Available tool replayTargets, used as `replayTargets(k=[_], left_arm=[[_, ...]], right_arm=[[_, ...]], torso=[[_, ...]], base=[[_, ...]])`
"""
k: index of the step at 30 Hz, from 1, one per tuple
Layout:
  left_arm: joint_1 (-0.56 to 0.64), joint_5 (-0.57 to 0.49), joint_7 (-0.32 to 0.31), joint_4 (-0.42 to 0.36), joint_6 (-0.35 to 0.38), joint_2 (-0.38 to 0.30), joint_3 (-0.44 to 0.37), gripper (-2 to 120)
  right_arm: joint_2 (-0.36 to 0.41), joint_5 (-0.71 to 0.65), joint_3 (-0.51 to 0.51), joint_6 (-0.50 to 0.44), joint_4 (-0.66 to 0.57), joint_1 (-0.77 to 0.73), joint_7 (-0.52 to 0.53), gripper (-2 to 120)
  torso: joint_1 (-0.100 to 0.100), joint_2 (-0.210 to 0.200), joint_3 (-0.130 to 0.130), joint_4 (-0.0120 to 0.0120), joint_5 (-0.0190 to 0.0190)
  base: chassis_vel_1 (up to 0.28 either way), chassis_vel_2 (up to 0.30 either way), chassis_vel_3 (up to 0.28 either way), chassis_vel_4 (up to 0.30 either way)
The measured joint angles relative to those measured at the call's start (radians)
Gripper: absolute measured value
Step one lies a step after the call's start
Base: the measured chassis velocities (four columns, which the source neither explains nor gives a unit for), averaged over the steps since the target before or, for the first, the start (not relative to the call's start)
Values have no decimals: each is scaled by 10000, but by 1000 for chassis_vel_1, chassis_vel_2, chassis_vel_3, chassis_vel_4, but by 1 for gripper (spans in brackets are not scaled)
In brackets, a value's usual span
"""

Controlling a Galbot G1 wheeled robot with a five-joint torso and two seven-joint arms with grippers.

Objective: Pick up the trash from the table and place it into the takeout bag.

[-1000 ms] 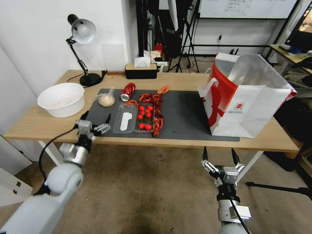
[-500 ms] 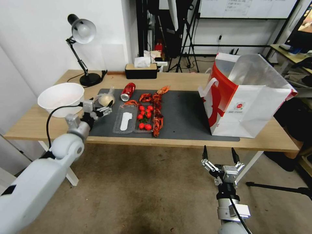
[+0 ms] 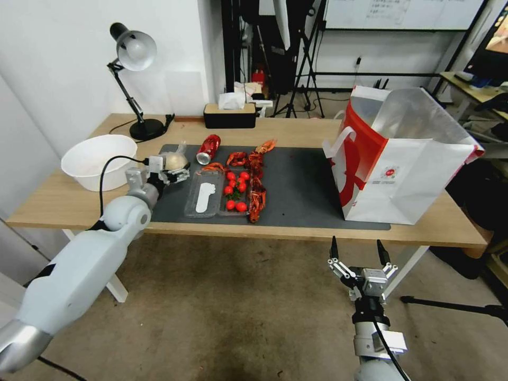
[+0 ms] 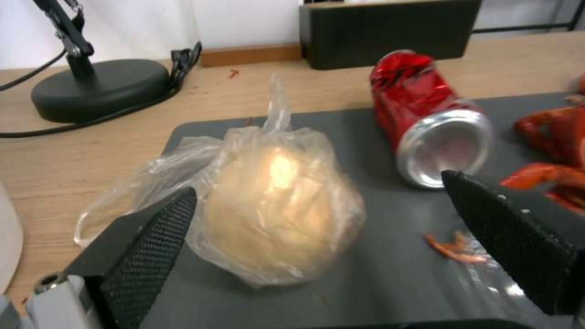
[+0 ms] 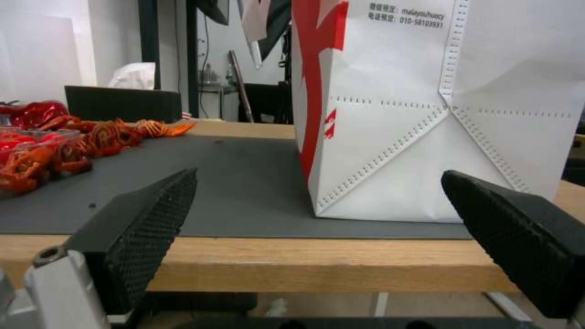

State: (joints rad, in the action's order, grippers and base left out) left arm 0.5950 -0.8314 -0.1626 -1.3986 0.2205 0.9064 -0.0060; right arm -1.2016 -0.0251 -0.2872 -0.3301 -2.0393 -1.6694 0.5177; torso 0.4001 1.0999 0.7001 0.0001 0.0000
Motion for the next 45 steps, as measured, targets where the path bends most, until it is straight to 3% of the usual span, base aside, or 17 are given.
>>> replayTargets(k=[11,17,28,30,34,40,45], left_arm=[[-500,77,17,843,-35,123,325,100],[-689,115,26,1196,-56,136,470,93],[-967,98,109,1429,-134,240,781,57],[-1014,101,210,1503,-169,285,832,45],[-1029,125,264,1559,-217,291,871,36],[-1001,306,425,1605,-382,264,914,11],[-956,428,460,1447,-713,189,901,4]], right_arm=[[24,2,-8,0,8,52,12,100],[58,-2,9,2,102,119,14,100],[62,-22,57,6,306,270,16,100],[59,-23,79,16,344,307,17,100],[59,-25,82,27,350,321,17,100],[60,-26,82,35,320,296,21,100],[61,-25,81,36,269,272,22,100]], torso=[[0,0,-1,-1,0],[0,0,-1,-1,0],[-2,0,-2,0,1],[-2,0,-2,-1,1],[-1,0,-2,0,1],[-2,0,-1,-1,-1],[-1,0,-1,0,-6]], base=[[0,0,0,0],[0,0,0,0],[0,0,0,0],[0,0,0,0],[0,0,0,0],[0,0,0,0],[0,0,0,0]])
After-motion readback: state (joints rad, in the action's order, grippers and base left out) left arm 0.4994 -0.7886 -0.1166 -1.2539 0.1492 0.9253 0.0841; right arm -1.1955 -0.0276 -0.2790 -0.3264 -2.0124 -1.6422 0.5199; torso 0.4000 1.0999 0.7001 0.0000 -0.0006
